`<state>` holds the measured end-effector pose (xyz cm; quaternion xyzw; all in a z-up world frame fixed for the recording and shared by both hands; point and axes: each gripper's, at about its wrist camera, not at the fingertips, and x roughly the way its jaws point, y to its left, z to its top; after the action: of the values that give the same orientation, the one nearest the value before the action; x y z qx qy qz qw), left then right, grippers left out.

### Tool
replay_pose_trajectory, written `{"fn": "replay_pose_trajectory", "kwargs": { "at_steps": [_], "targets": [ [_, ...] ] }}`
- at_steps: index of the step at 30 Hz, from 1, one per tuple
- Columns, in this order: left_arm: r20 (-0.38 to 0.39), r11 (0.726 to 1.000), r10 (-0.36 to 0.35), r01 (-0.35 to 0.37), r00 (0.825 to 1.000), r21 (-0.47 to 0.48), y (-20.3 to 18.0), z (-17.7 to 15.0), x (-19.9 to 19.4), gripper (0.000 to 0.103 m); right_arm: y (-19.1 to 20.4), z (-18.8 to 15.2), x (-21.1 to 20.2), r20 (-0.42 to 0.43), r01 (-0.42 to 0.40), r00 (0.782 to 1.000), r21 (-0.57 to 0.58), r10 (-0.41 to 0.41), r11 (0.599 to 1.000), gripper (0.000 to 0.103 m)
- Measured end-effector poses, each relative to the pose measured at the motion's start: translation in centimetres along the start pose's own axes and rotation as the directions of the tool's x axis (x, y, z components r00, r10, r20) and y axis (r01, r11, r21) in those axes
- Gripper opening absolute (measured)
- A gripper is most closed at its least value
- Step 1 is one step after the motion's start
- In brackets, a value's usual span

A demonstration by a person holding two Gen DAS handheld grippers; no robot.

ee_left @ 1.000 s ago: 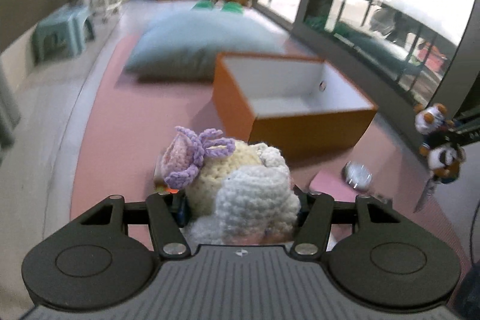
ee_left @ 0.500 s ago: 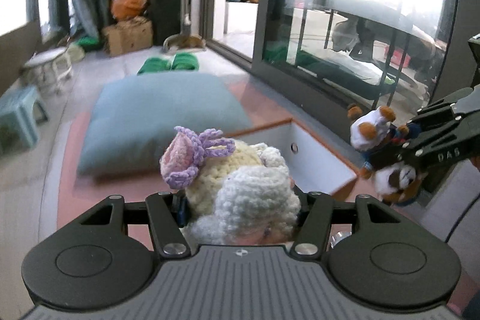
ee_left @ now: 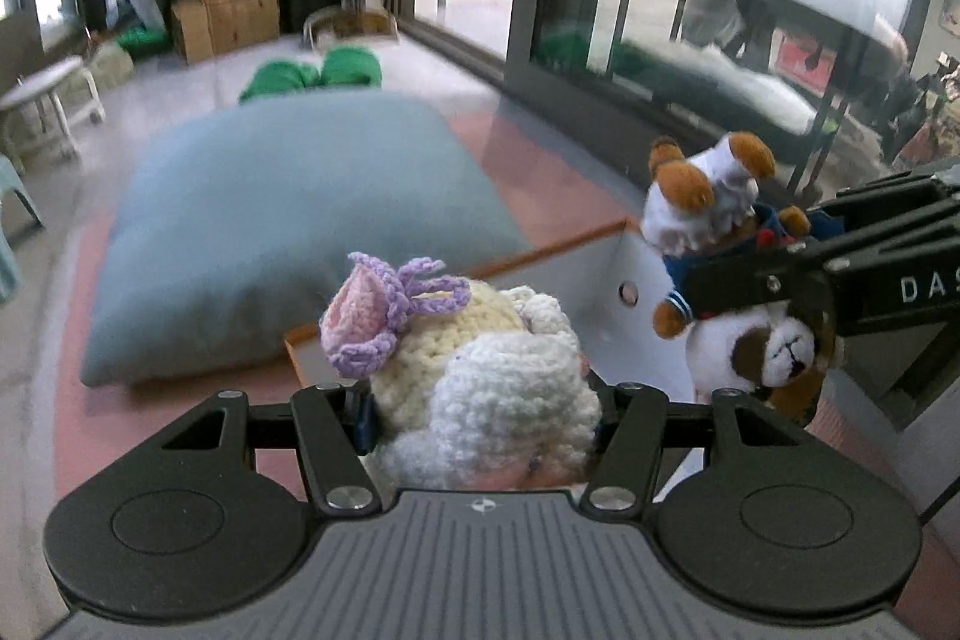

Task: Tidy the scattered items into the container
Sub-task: 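Carry the bunny and the plush dog over the open cardboard box with both tools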

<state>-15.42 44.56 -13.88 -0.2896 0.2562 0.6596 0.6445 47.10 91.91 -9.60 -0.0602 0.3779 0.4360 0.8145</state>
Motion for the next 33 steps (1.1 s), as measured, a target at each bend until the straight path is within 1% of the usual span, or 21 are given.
{"fn": "replay_pose_trajectory", "kwargs": {
  "at_steps": [4,8,13,17,18,19,23,26,28,30,31,33],
  "targets": [
    [-0.058,1.0,0.021,-0.021,0.998,0.001,0.4,-1.0,2.6,0.068,-1.2,-0.6,3.1,-0.037,-0.017,0.999,0.071,0.019,0.997,0.042],
    [-0.115,0.999,0.038,-0.036,0.993,0.024,0.7,-1.9,4.2,0.069,-2.1,-1.6,5.7,-0.075,-0.044,0.996,0.138,0.055,0.989,0.042],
    [-0.147,0.998,0.066,-0.063,0.987,0.029,1.1,-2.6,5.8,0.069,-2.7,-2.7,8.8,-0.117,-0.071,0.989,0.19,0.095,0.979,0.042],
    [-0.202,0.996,0.085,-0.077,0.976,0.046,1.4,-2.8,7.0,0.07,-2.7,-3.3,11.4,-0.159,-0.096,0.978,0.244,0.137,0.965,0.042],
    [-0.216,0.996,0.086,-0.076,0.973,0.055,1.4,-2.8,7.3,0.07,-2.6,-3.5,12.1,-0.203,-0.165,0.957,0.2,0.206,0.966,0.042],
    [-0.228,0.995,0.09,-0.075,0.97,0.073,1.2,-2.8,7.6,0.07,-2.3,-3.8,12.6,-0.227,-0.18,0.948,0.195,0.223,0.964,0.042],
    [-0.275,0.987,0.104,-0.065,0.956,0.148,0.1,-3.1,8.3,0.071,-1.5,-5.0,15.1,-0.314,-0.174,0.922,0.192,0.228,0.966,0.042],
    [-0.272,0.964,0.148,-0.078,0.951,0.253,-0.8,-4.0,8.6,0.073,-0.9,-6.1,16.3,-0.378,-0.166,0.897,0.193,0.229,0.967,0.042],
    [-0.268,0.949,0.168,-0.082,0.949,0.304,-1.2,-4.5,8.7,0.076,-0.3,-6.9,16.9,-0.422,-0.172,0.878,0.164,0.227,0.971,0.042],
    [-0.261,0.937,0.183,-0.087,0.948,0.34,-1.4,-4.9,8.7,0.076,0.2,-7.3,17.2,-0.437,-0.173,0.872,0.143,0.219,0.974,0.043],
    [-0.256,0.933,0.185,-0.087,0.949,0.35,-1.4,-5.1,8.6,0.077,0.2,-7.5,17.3,-0.444,-0.176,0.869,0.139,0.22,0.975,0.043],
    [-0.246,0.929,0.185,-0.087,0.951,0.361,-1.4,-5.3,8.6,0.077,0.3,-7.7,17.4,-0.448,-0.172,0.868,0.129,0.212,0.977,0.044]
  ]
}}
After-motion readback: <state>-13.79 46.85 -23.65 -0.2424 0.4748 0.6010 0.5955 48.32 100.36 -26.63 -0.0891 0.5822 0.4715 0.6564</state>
